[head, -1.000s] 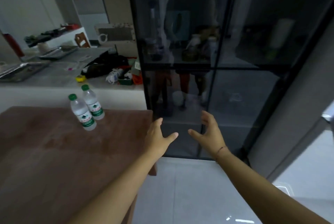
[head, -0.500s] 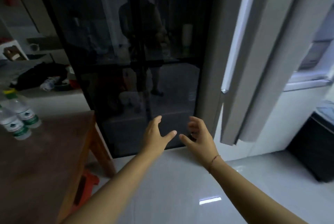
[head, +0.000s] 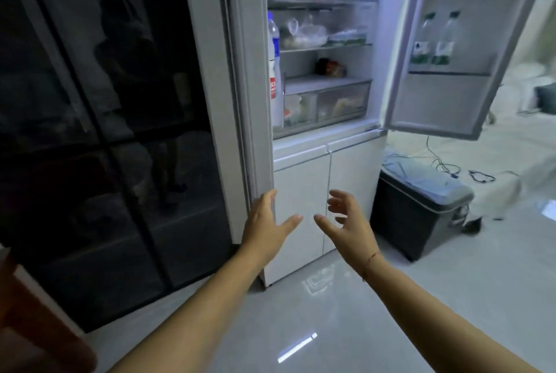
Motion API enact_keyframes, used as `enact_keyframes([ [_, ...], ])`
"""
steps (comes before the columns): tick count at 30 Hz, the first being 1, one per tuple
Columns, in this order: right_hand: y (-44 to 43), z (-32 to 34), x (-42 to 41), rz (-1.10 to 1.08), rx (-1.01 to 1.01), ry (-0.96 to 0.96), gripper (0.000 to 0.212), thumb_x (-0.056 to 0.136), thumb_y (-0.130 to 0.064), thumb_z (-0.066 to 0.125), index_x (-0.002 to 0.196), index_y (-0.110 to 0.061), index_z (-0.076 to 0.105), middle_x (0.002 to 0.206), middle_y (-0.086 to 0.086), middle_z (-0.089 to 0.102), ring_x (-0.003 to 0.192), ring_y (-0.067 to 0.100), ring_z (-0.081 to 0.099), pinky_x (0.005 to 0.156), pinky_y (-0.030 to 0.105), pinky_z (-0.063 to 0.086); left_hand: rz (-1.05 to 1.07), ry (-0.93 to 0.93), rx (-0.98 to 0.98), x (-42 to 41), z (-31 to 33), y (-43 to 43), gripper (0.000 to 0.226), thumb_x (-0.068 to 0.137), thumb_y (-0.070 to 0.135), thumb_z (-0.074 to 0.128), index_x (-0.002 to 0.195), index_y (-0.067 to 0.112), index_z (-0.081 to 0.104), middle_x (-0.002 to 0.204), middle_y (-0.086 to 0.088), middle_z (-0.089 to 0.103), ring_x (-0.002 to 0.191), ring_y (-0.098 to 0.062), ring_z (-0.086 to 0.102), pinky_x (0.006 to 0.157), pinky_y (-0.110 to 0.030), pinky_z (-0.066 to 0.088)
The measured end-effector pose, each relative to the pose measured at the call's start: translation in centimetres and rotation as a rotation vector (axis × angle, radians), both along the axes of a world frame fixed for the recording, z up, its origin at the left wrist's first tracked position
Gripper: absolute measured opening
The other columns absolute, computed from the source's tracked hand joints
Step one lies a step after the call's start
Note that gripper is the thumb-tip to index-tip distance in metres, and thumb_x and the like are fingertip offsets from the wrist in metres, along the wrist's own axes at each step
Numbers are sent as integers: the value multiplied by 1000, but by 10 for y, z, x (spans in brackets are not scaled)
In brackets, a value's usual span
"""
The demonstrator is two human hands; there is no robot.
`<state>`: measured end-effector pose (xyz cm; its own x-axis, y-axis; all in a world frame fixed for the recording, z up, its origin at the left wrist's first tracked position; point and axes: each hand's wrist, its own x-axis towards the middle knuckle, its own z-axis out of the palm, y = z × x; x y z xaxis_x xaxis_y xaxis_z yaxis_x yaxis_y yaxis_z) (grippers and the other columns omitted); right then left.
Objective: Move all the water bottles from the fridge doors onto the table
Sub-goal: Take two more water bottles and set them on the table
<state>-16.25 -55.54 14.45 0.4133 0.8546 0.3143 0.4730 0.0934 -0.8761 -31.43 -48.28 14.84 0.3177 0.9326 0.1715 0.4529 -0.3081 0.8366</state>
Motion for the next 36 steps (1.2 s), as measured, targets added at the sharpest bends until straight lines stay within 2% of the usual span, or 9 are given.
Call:
enact_keyframes([
  [9,29,21,118,-187,89,24,57,83,-27,69,133,-20,41,125,-1,51,113,12,50,101,31,43,-172,21,81,116,28,44,75,85,44,67,146,23,29,151,4,35,138,-14,34,110,-31,31],
  [14,72,30,178,-281,118,-1,62,81,-26,71,134,-19,40,128,1,49,113,12,49,94,23,39,-230,-14,107,183,40,93,75,84,43,68,145,21,31,149,3,38,137,-14,35,113,-37,33],
  [24,148,65,307,-438,170,-77,64,78,-26,74,132,-17,41,125,4,49,110,15,50,92,23,40,-319,-88,85,326,67,181,72,85,40,69,144,20,33,147,2,40,134,-15,38,101,-26,34],
  [29,187,78,383,-484,213,-100,64,78,-26,74,132,-15,41,123,3,50,112,16,50,96,28,43,-362,-114,117,402,79,227,69,85,37,69,143,21,35,146,2,41,132,-12,39,97,-21,30],
  [36,256,96,503,-470,207,-127,68,79,-29,73,135,-16,38,127,2,47,114,14,47,95,24,40,-331,-134,141,521,101,304,77,83,40,71,146,18,32,149,-2,38,135,-18,38,108,-32,33],
])
